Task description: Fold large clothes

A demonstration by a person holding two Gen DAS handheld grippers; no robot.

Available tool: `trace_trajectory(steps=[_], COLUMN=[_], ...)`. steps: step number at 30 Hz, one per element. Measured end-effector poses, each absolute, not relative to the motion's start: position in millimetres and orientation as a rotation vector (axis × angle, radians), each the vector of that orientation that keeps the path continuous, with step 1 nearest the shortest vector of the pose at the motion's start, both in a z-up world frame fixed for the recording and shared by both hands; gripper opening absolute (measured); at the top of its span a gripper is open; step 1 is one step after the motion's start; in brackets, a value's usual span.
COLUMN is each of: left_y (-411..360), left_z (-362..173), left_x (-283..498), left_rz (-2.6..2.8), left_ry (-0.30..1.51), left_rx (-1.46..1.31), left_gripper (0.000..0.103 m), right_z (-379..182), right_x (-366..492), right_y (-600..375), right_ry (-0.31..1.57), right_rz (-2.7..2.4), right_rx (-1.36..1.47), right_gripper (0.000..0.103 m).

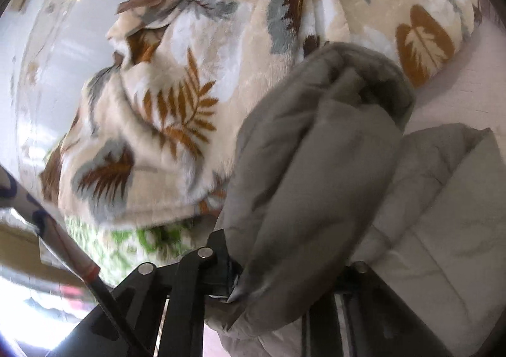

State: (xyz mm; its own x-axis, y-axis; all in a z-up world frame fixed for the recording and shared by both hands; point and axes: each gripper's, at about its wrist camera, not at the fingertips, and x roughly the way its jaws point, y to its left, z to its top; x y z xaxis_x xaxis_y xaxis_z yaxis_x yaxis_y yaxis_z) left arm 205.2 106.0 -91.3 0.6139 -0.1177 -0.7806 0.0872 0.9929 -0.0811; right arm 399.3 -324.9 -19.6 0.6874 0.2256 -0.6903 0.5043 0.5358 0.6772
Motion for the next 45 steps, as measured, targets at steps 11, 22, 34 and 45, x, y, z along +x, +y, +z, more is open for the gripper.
trace_trajectory(steps=[11, 22, 34, 45], left_y=[117.8, 114.1, 25.5, -66.2], left_z=[-72.8, -64.2, -35.5, -91.1], left_x=[200.2, 188.6, 240.8, 290.3], left_rz=[-0.128, -0.159, -0.247, -0.173], left_ry=[0.88, 0.88, 0.902, 0.987], left_rx=[-0.071, -0.104, -0.139, 0.116], left_gripper=[0.08, 0.08, 0.08, 0.084], right_z=[-4.5, -141.6, -179.2, -171.1], right_x=[239.8, 157.5, 141.9, 134.7], right_y=[-266.2, -239.2, -240.7, -260.8], right_ry=[0.885, 1.04, 0.987, 0.943], right_rz=[-0.001, 0.021, 0.075, 0.131], right_rx=[0.8, 0.884, 0.794, 0.777], right_gripper=[0.015, 0.015, 0.015, 0.03])
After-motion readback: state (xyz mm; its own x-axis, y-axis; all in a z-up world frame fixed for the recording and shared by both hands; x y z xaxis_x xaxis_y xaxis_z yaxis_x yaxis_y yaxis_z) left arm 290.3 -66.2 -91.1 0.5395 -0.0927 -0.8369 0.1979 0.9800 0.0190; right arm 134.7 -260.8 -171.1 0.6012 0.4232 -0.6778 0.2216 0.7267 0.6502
